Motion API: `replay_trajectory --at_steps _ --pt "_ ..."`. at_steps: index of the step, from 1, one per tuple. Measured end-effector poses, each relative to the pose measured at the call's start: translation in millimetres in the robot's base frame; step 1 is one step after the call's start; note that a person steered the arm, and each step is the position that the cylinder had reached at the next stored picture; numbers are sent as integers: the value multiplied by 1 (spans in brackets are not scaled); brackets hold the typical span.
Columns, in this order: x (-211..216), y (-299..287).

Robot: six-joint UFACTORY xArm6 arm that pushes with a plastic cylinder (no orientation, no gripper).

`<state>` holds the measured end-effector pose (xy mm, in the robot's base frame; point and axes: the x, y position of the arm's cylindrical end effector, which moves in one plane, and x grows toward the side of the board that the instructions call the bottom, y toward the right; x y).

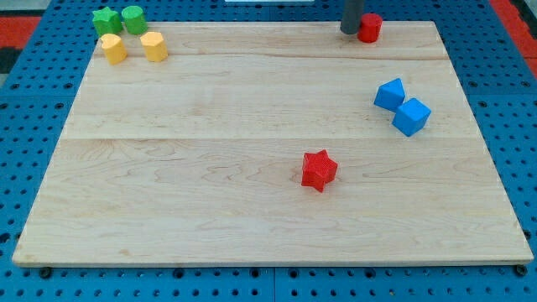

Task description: Push the blue triangle to the top left of the blue cube

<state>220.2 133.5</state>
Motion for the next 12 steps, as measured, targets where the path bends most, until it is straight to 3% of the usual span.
replay_trajectory --at_steps 3,4,5,6,7,9,10,12 --pt "166 -57" --pt "217 -45" --pt "248 28" --pt "248 108" --pt "218 111" --pt "162 55" --pt "160 69" --pt "162 20"
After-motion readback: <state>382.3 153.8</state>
